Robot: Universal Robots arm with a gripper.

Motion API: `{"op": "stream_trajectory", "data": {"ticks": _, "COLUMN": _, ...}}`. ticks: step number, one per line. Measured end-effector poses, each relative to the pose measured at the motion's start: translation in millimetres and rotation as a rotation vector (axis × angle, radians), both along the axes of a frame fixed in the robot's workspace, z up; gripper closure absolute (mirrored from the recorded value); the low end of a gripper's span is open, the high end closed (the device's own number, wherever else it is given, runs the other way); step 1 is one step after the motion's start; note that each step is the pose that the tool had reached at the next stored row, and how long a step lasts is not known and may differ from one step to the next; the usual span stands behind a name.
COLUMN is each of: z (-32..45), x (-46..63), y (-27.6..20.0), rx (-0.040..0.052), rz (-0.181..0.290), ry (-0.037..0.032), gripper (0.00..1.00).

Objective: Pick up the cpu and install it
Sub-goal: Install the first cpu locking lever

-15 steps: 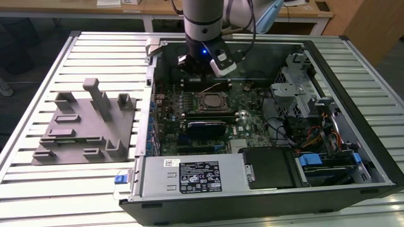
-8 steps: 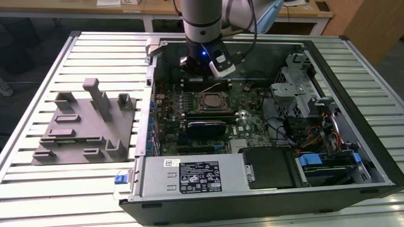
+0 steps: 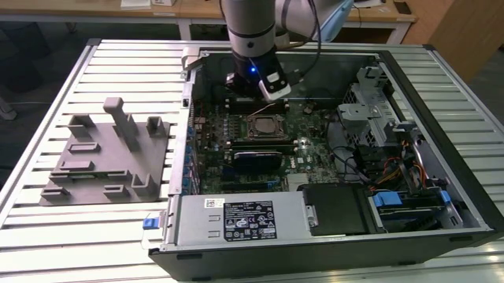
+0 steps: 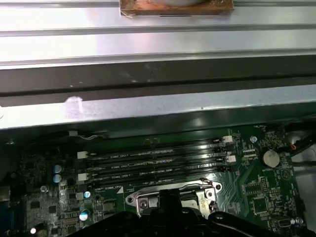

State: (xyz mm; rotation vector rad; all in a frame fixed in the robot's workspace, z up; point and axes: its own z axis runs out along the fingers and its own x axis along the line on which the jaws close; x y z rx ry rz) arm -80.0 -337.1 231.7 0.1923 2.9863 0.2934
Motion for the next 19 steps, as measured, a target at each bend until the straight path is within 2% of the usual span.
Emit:
{"op": "stream_trajectory", "data": {"ticks": 3, "z": -1.5, "x": 0.0, "y": 0.0, "rx": 0.0000, "rz": -0.020, "ry": -0.0125, "gripper": 0.89}}
{"op": "stream_trajectory", "data": {"ticks": 8, "z": -3.5, "x": 0.0, "y": 0.1, "rx": 0.0003, "rz": -0.048, "ry": -0.0392, "gripper": 0.89}}
{"op": "stream_trajectory", "data": {"ticks": 11, "z": -4.9, "x": 0.0, "y": 0.0, "rx": 0.0007, "rz": -0.058, "ry": -0.0501, "gripper": 0.89}}
{"op": "stream_trajectory", "data": {"ticks": 13, "z": -6.3, "x": 0.1, "y": 0.0, "rx": 0.0026, "rz": -0.064, "ry": -0.0532, "gripper": 0.89}}
{"op": "stream_trajectory", "data": {"ticks": 19, "z": -10.0, "x": 0.0, "y": 2.2, "rx": 0.0057, "rz": -0.074, "ry": -0.0540, "gripper": 0.89}}
